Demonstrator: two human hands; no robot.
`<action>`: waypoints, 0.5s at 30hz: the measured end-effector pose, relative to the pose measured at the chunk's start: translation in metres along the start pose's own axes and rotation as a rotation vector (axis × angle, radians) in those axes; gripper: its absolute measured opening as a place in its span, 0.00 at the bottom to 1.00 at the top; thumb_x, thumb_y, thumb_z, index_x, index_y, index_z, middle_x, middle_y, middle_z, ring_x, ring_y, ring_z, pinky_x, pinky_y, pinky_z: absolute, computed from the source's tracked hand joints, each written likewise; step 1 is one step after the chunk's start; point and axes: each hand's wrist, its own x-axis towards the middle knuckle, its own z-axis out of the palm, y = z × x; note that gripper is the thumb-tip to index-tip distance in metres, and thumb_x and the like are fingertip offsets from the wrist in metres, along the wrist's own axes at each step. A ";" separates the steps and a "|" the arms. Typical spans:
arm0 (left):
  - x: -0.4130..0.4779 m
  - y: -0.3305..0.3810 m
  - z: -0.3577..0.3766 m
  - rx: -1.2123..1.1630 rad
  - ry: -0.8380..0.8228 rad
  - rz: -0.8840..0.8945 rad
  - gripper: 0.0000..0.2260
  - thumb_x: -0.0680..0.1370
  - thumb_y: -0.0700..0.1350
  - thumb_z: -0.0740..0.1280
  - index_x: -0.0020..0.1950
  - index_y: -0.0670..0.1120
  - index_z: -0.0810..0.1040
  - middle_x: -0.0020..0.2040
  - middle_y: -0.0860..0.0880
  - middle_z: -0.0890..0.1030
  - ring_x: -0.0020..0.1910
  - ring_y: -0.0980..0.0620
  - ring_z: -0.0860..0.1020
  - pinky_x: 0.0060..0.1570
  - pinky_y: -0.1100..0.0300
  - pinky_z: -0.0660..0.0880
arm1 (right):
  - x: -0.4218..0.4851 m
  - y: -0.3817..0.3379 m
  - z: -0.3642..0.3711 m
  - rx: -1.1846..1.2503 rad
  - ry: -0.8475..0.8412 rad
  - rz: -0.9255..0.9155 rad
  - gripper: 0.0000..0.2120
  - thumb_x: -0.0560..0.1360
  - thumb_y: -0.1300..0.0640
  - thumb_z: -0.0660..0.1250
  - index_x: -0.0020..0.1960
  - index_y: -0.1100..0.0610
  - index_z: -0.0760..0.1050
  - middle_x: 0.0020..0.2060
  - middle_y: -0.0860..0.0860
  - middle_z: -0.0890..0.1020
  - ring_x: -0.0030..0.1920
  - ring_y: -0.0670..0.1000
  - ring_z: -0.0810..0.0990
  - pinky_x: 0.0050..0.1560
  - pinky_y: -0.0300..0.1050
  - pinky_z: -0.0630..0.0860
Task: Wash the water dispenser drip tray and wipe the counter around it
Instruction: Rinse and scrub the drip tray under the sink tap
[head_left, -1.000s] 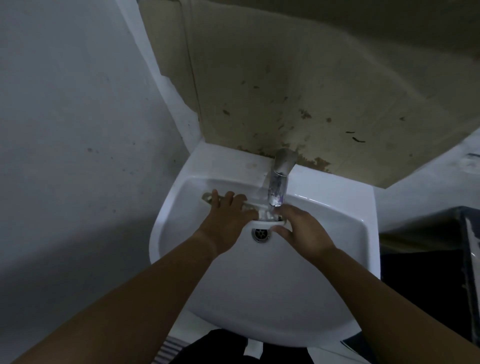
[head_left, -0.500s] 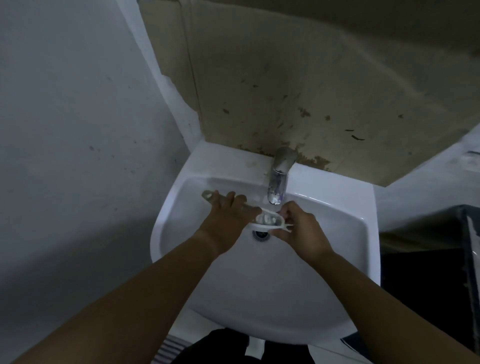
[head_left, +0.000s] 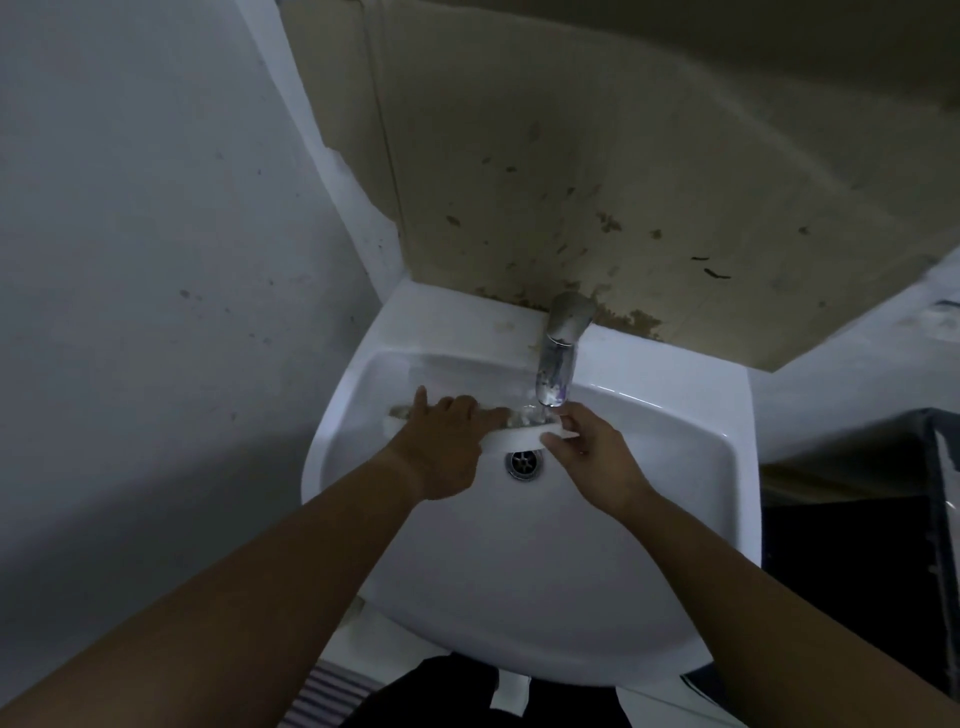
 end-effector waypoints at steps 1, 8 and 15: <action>0.000 -0.002 0.000 -0.102 -0.047 0.002 0.26 0.81 0.48 0.57 0.78 0.55 0.53 0.71 0.43 0.68 0.69 0.41 0.69 0.72 0.39 0.57 | 0.002 0.002 0.000 0.028 -0.025 0.029 0.12 0.78 0.53 0.68 0.61 0.44 0.75 0.52 0.49 0.80 0.48 0.47 0.83 0.53 0.44 0.80; -0.004 -0.008 -0.004 -0.506 -0.135 -0.127 0.18 0.79 0.60 0.57 0.64 0.52 0.69 0.45 0.49 0.78 0.44 0.47 0.78 0.44 0.55 0.72 | -0.005 -0.012 -0.002 0.116 -0.155 0.138 0.13 0.81 0.45 0.62 0.61 0.51 0.74 0.51 0.52 0.81 0.43 0.51 0.84 0.45 0.48 0.83; -0.003 -0.015 -0.006 -0.385 -0.089 -0.129 0.21 0.75 0.68 0.59 0.57 0.54 0.70 0.50 0.47 0.79 0.49 0.45 0.79 0.50 0.53 0.75 | -0.003 -0.024 -0.001 0.085 -0.257 0.173 0.05 0.81 0.49 0.60 0.54 0.49 0.71 0.48 0.53 0.80 0.44 0.54 0.83 0.49 0.54 0.82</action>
